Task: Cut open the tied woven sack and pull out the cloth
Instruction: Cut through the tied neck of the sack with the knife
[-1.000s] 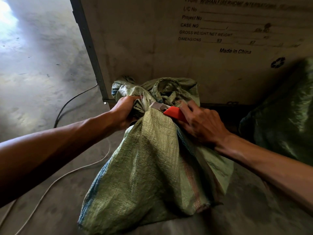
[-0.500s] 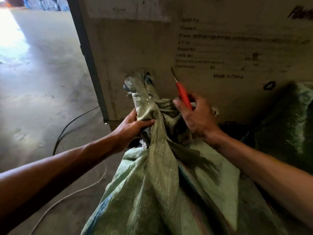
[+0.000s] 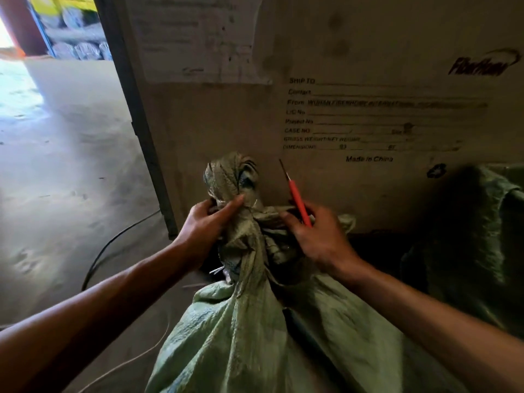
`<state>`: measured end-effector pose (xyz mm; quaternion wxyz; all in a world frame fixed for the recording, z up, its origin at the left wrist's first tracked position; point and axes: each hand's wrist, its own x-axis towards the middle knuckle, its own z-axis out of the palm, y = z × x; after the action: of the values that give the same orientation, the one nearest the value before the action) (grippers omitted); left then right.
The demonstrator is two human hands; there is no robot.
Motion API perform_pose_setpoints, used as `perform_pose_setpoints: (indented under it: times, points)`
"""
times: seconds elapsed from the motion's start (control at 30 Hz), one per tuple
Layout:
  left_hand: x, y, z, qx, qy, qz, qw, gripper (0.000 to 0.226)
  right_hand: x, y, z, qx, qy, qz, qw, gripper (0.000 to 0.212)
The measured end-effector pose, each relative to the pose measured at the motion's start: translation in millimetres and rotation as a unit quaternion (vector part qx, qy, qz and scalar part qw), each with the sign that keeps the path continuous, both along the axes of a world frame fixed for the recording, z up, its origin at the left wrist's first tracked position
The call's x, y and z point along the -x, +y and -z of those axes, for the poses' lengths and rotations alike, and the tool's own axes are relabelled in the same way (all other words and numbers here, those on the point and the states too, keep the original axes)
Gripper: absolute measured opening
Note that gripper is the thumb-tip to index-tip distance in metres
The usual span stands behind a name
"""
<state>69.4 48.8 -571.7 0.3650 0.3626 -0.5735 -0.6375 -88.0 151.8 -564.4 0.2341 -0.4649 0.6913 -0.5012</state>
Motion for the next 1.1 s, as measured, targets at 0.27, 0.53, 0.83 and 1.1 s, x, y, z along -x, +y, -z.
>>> perform_pose_setpoints:
  times: [0.27,0.53,0.83,1.1]
  points:
    - [-3.5,-18.0,0.2,-0.087,-0.009,-0.017,0.996,0.028,-10.4,16.5,0.8,-0.022,0.101,-0.118,0.988,0.021]
    - [-4.3,-23.0,6.3,-0.085,-0.037,-0.025,0.995,0.029,-22.5,16.8,3.2,-0.031,0.197,-0.133,0.971,0.021]
    - [1.4,-21.2,12.4,-0.064,-0.062,-0.073,0.993,0.052,-29.2,14.1,1.9,-0.045,0.239,-0.13,0.961,0.026]
    - [7.4,-15.2,14.5,-0.045,-0.067,-0.095,0.992,0.052,-31.3,11.7,1.1,-0.046,0.233,-0.13,0.963,0.023]
